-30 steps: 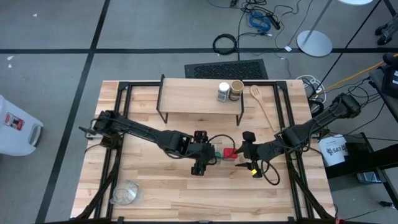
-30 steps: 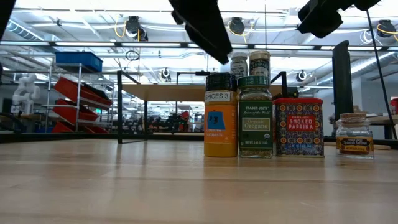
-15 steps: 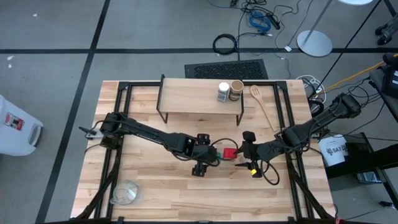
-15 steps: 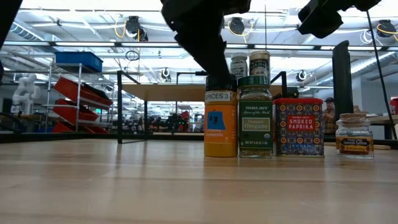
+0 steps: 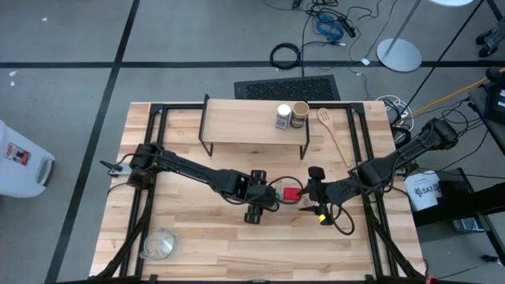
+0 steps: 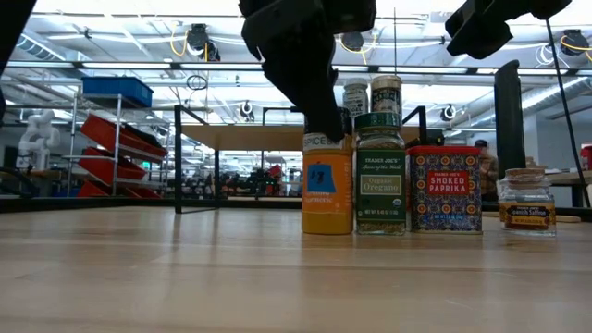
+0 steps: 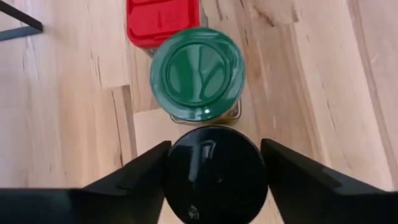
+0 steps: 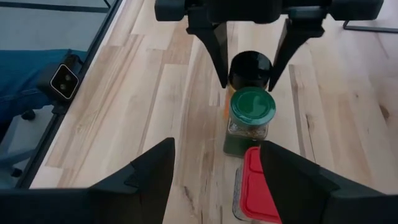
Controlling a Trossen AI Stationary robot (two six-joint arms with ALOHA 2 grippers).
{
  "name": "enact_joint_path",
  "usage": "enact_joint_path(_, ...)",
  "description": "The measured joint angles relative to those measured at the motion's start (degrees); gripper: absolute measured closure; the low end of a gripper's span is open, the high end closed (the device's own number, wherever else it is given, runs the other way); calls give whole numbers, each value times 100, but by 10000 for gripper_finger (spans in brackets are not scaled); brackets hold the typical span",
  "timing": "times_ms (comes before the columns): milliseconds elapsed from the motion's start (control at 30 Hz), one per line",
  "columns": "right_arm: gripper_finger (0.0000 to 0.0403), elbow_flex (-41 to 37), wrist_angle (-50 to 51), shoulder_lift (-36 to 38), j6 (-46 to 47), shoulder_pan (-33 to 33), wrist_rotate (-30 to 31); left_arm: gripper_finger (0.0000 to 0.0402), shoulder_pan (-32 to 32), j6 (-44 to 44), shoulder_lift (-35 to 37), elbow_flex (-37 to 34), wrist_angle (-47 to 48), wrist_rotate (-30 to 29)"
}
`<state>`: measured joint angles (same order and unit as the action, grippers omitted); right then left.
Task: Shelf spices
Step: Put the black seasoning bottle on the shelf
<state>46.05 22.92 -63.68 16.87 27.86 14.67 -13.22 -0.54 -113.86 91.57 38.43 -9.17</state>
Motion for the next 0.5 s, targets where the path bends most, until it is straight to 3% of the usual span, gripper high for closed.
enact_joint_path(167, 179, 1, 9, 0, 28, 0, 1, 194, -3, 7, 13, 4, -26, 83)
enact_joint_path(500, 179, 1, 20, 0, 45, 0, 1, 184, -3, 67, 19, 211, 642, 151)
